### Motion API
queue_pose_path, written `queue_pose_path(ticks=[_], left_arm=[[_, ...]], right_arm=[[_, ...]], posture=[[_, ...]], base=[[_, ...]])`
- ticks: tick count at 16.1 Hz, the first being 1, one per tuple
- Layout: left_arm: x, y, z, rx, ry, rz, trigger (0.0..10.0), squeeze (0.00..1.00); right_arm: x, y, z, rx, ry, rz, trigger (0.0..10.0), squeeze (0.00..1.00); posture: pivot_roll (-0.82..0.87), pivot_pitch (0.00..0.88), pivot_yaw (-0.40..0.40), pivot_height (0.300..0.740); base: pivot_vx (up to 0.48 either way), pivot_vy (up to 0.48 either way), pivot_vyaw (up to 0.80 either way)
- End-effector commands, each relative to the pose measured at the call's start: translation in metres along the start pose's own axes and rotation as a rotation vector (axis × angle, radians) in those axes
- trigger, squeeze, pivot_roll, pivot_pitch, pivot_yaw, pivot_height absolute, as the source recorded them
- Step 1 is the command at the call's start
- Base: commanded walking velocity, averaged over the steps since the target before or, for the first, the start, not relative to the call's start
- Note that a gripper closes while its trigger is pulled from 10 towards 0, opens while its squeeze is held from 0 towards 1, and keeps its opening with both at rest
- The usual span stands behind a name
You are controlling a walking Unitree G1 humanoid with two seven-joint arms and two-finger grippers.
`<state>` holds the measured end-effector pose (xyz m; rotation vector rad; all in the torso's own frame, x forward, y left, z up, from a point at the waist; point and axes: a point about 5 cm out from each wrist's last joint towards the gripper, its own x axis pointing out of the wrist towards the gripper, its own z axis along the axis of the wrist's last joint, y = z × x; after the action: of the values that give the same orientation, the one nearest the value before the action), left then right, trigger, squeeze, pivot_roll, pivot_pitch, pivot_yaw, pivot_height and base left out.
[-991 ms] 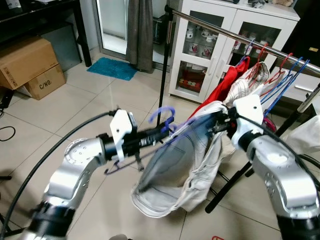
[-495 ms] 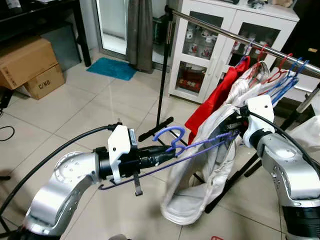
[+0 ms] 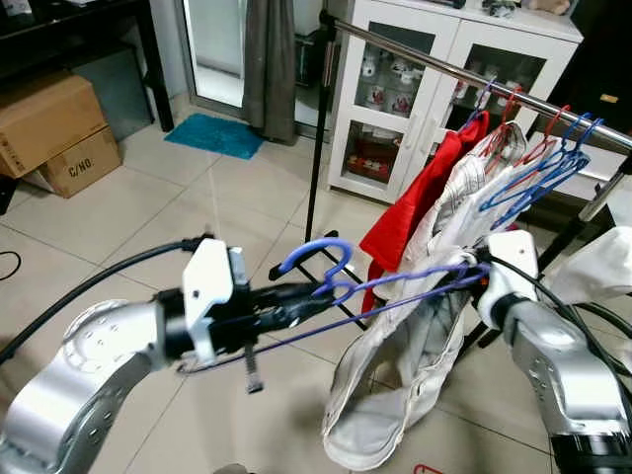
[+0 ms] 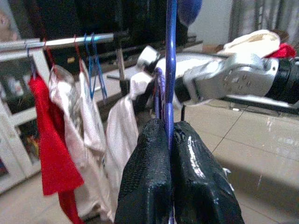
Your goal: Hang hanger
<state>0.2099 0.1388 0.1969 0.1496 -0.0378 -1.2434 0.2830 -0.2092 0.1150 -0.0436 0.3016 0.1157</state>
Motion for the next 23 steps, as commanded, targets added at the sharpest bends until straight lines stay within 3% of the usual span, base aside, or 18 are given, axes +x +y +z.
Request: queue_pose_path(ticks=[1,5,7,9,11,12,13,14,15,16,19,20,22,23], left_arm=[[-0.003,0.001,0.004,0.01,0.005,0.002,0.0,0.0],[-0.009,-0.004,-0.006,-0.022,0.098,-0.021,0.0,0.0],[-0.016,0.004,-0.017,-0.015,0.146,0.051,0.0,0.0],[-0.023,0.014,-0.013,0.001,0.104,0.154,0.0,0.0],[-0.037,0.03,0.005,0.022,-0.028,0.363,0.0,0.0],[-0.038,0.031,0.006,0.031,-0.033,0.383,0.0,0.0],[-0.04,0.036,0.004,0.047,-0.003,0.481,0.0,0.0],[-0.041,0.038,0.0,0.061,0.029,0.52,0.0,0.0],[-0.04,0.04,-0.011,0.077,0.09,0.599,5.9,0.0],[-0.035,0.039,-0.02,0.062,0.107,0.654,10.0,0.0],[-0.021,0.043,-0.035,0.022,0.123,0.805,10.0,0.0],[-0.017,0.045,-0.038,0.004,0.107,0.858,10.0,0.0],[-0.01,0.053,-0.04,-0.086,0.003,0.982,10.0,0.0],[-0.006,0.055,-0.042,-0.058,-0.011,1.062,10.0,0.0]], right_arm=[[-0.003,-0.01,0.02,0.039,-0.111,-0.026,0.0,0.0],[-0.006,-0.022,0.023,0.055,-0.124,-0.014,0.0,0.0],[-0.008,-0.023,0.021,0.04,-0.112,-0.012,0.0,0.0],[-0.011,-0.025,0.021,0.054,-0.124,-0.036,0.0,0.0],[-0.021,-0.027,0.031,0.129,-0.2,-0.066,0.0,0.0],[-0.023,-0.027,0.033,0.14,-0.207,-0.067,0.0,0.0],[-0.029,-0.018,0.042,0.163,-0.255,-0.051,4.5,0.0],[-0.031,-0.015,0.044,0.165,-0.265,-0.039,4.5,0.0],[-0.035,-0.005,0.047,0.174,-0.273,0.009,10.0,0.0],[-0.041,0.006,0.051,0.177,-0.295,0.059,10.0,0.0],[-0.049,0.019,0.059,0.275,-0.3,0.095,10.0,0.0],[-0.051,0.023,0.068,0.276,-0.366,0.113,10.0,0.0],[-0.055,0.024,0.083,0.346,-0.463,0.112,10.0,0.0],[-0.055,0.027,0.084,0.346,-0.452,0.122,10.0,0.0]], posture=[[0.05,0.001,-0.096,0.74],[0.05,0.003,-0.095,0.74],[0.05,0.002,-0.088,0.74],[0.05,0.0,-0.085,0.74],[0.05,0.0,-0.086,0.74],[0.05,0.0,-0.089,0.74],[0.05,0.0,-0.093,0.74],[0.05,0.0,-0.093,0.74],[0.05,0.0,-0.094,0.74],[0.05,0.0,-0.092,0.74],[0.04,0.0,-0.087,0.74],[0.03,0.0,-0.079,0.74],[0.02,0.0,-0.073,0.74],[0.02,0.0,-0.072,0.74]], base=[[0.0,0.0,0.0],[0.0,0.0,0.0],[0.0,0.0,0.0],[0.0,0.0,0.0],[0.0,0.0,0.0],[0.0,0.0,0.0],[0.0,0.0,0.0],[0.0,0.0,0.0],[0.0,0.0,0.0],[0.0,0.0,0.0],[0.0,0.0,-0.27],[0.0,0.0,-0.8],[0.0,0.0,-0.8],[0.0,0.0,-0.8]])
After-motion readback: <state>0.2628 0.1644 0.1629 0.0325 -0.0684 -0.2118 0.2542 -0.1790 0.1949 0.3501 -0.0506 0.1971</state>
